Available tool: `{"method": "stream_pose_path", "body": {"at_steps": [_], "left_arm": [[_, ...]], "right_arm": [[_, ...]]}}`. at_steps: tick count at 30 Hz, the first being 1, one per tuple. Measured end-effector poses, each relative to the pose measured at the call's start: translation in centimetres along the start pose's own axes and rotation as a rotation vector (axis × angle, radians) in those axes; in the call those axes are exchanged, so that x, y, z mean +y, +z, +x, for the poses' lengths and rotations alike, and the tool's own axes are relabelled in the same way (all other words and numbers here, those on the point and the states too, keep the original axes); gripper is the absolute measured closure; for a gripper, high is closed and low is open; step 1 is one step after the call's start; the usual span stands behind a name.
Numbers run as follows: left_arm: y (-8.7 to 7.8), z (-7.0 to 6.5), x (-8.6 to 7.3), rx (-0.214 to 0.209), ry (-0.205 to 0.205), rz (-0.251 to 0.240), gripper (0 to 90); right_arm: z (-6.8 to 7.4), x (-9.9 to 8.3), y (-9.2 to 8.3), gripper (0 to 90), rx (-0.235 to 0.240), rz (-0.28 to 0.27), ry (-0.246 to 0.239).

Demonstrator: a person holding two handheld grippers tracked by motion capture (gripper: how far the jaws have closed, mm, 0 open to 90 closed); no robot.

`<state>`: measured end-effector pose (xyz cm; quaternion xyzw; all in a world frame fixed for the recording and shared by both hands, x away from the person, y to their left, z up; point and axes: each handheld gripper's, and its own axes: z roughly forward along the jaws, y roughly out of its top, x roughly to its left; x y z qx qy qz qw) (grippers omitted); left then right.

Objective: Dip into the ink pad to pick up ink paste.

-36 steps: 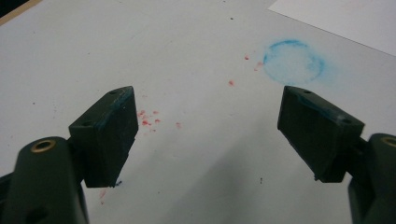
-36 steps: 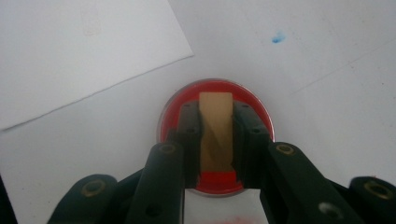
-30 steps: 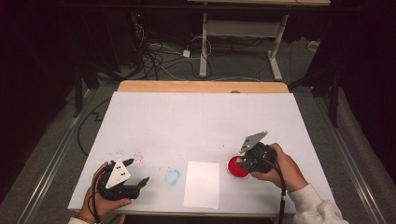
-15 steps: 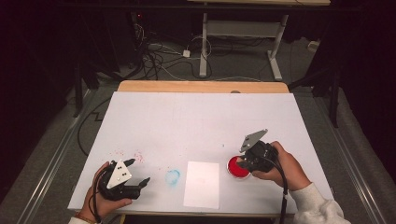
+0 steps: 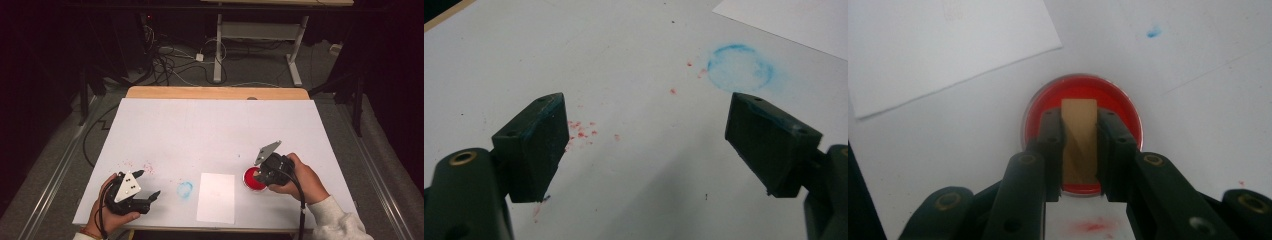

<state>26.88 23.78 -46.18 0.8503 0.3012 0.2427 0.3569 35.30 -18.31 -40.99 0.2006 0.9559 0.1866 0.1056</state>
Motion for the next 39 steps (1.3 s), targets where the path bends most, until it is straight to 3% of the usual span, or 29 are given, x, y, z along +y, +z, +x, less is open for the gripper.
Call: {"method": "stream_pose_path", "body": {"at_steps": [13,27,39], "left_arm": [[0.0,0.0,0.0,0.004,0.002,0.008,17.2],[0.0,-0.1,0.0,-0.005,0.013,0.015,17.2],[0.0,-0.2,0.1,-0.01,0.017,0.015,17.2]], "right_arm": [[0.1,-0.2,2.1,75.6,0.002,0.055,-0.011],[-0.1,-1.1,2.3,76.1,0.021,0.014,0.028],[0.0,-1.1,2.4,76.2,0.01,0.012,0.023]]}}
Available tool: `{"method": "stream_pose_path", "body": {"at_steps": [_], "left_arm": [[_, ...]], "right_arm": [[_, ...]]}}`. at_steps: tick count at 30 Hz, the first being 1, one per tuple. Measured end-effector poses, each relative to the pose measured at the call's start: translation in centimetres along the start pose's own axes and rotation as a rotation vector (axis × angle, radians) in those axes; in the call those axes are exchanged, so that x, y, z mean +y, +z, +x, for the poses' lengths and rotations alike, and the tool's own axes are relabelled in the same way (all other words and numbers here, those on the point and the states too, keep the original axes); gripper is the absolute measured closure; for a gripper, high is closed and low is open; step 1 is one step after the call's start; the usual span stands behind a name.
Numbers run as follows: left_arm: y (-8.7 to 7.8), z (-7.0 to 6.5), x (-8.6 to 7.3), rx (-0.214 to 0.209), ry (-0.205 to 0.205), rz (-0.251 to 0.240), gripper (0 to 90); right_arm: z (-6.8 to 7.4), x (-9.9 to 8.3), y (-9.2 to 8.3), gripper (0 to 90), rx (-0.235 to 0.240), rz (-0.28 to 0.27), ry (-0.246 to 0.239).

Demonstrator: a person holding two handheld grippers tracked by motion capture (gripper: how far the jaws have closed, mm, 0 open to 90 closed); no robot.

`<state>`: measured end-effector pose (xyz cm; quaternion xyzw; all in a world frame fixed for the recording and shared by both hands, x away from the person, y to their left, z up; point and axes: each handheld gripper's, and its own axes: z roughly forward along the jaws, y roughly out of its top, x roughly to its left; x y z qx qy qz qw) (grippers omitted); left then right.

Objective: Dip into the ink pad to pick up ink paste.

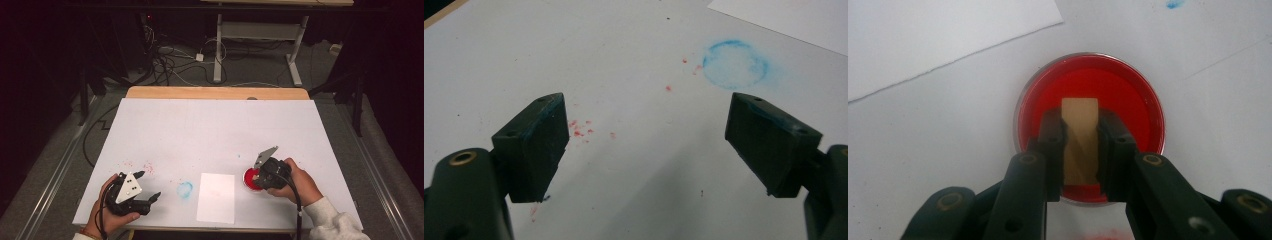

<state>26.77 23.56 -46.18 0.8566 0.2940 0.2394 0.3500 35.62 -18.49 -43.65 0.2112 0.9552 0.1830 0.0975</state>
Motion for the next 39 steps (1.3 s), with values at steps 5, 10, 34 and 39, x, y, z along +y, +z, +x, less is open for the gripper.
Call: {"method": "stream_pose_path", "body": {"at_steps": [5,10,34,39], "left_arm": [[0.1,0.0,0.0,0.002,0.002,0.002,17.2],[0.0,0.1,0.1,0.004,-0.002,0.002,17.2],[0.2,0.0,0.1,-0.001,0.003,0.011,17.2],[0.2,0.0,0.2,-0.003,0.004,0.009,17.2]], "right_arm": [[0.1,0.1,-0.1,76.1,-0.004,0.004,-0.005],[-0.1,0.3,-0.3,75.9,0.006,0.011,-0.009],[0.1,2.2,-7.2,75.5,-0.072,-0.13,-0.048],[0.2,2.3,-7.7,75.5,-0.08,-0.145,-0.043]]}}
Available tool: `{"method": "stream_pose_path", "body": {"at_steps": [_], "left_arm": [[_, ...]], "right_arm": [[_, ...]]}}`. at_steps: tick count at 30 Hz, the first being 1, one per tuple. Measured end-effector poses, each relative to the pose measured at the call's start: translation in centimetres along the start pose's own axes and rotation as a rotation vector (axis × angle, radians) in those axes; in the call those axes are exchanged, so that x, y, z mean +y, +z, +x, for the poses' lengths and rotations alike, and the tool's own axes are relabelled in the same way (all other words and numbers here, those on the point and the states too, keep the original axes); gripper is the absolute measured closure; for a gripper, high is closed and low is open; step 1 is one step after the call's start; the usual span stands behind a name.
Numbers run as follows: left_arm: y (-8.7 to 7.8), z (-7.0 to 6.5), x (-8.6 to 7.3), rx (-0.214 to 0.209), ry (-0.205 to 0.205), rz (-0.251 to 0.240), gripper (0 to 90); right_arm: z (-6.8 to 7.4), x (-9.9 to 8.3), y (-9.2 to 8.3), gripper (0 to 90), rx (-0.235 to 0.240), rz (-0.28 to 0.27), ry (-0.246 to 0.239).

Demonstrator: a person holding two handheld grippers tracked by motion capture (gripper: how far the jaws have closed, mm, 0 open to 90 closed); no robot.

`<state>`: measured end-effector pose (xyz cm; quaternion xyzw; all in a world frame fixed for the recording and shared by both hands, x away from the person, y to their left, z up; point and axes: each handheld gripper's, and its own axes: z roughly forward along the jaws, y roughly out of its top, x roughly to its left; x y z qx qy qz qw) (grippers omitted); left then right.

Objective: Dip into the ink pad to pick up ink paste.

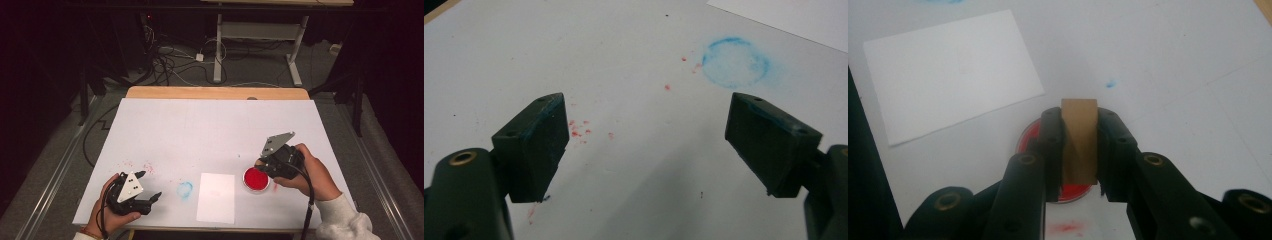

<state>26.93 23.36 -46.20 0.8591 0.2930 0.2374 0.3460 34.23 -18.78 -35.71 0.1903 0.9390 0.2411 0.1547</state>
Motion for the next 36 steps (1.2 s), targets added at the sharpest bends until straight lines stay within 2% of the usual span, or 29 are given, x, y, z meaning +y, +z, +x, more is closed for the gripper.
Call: {"method": "stream_pose_path", "body": {"at_steps": [6,8,15,21,23,25,30,31,36], "left_arm": [[0.1,0.0,0.0,-0.002,0.002,0.003,17.2],[0.1,0.0,0.0,0.005,0.011,0.0,17.2],[0.1,0.0,-0.1,0.0,0.004,0.012,17.2],[0.1,0.1,-0.1,0.005,0.016,0.01,17.2],[0.2,0.1,-0.1,0.002,0.008,0.028,17.2],[0.3,0.1,-0.1,0.008,0.019,0.03,17.2],[0.3,0.0,-0.1,0.002,0.007,0.041,17.3],[0.4,0.1,-0.1,0.008,0.017,0.043,17.3],[0.5,0.0,-0.1,0.004,0.01,0.055,17.5]], "right_arm": [[0.0,-0.1,0.6,75.5,-0.005,0.01,-0.005],[0.0,-0.2,1.2,75.5,0.002,0.026,-0.001],[-0.1,-1.1,3.7,75.5,0.023,0.088,0.012],[0.2,-1.4,5.6,75.5,0.054,0.135,-0.006],[0.4,-1.5,5.9,75.5,0.06,0.151,-0.001],[0.3,-1.6,6.3,75.5,0.069,0.154,0.001],[0.5,-1.9,7.3,75.6,0.093,0.179,-0.005],[0.5,-1.9,7.5,75.6,0.103,0.184,-0.007],[0.4,-1.9,7.6,75.9,0.112,0.191,-0.001]]}}
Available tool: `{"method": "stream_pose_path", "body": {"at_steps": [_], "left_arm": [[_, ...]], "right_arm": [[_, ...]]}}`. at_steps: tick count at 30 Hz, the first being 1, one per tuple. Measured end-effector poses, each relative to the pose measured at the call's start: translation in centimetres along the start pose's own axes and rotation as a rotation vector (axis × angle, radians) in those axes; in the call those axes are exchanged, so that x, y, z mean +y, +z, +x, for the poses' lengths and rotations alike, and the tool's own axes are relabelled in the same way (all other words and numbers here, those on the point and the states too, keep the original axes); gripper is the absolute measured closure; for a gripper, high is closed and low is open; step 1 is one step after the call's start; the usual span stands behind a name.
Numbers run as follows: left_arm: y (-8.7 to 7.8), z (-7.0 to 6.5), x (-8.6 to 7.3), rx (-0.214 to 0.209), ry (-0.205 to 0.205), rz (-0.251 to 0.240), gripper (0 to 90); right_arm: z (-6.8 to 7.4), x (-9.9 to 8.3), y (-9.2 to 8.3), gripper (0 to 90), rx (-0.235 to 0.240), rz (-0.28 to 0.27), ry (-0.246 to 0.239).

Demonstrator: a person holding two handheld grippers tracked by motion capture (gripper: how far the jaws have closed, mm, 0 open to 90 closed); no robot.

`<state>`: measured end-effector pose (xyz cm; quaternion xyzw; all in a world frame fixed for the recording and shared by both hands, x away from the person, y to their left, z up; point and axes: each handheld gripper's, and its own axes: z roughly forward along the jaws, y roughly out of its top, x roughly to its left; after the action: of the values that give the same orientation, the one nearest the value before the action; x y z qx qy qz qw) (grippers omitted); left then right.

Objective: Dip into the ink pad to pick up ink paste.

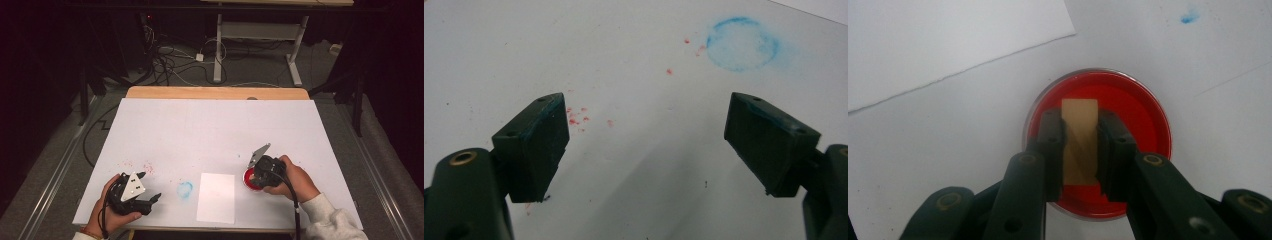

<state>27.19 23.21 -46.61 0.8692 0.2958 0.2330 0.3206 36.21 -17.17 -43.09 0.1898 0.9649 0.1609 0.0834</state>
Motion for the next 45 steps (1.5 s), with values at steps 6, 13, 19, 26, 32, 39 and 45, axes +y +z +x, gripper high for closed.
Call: {"method": "stream_pose_path", "body": {"at_steps": [6,13,19,26,32,39,45], "left_arm": [[0.02,-0.06,0.05,-0.002,0.001,0.0,17.6],[0.09,-0.1,0.12,-0.003,0.002,0.002,17.6],[0.02,-0.01,0.14,0.005,0.011,-0.007,17.7],[-0.03,-0.03,0.19,0.009,0.008,-0.012,18.0],[-0.07,-0.06,0.16,0.008,0.0,-0.007,18.1],[-0.16,0.16,0.01,0.006,-0.012,-0.015,18.1],[0.03,0.42,-0.05,0.005,-0.007,-0.018,18.1]], "right_arm": [[-0.05,0.09,0.15,76.0,0.005,0.01,0.002],[-0.03,0.06,0.21,76.1,0.001,0.01,-0.002],[-0.13,-0.04,0.25,76.1,0.007,0.002,0.006],[0.17,0.1,0.25,76.2,-0.011,0.014,-0.006],[0.11,0.07,0.25,76.2,-0.008,0.013,-0.007],[0.01,0.16,0.28,76.2,0.0,0.02,-0.014],[-0.01,0.2,0.25,76.2,0.001,0.025,-0.018]]}}
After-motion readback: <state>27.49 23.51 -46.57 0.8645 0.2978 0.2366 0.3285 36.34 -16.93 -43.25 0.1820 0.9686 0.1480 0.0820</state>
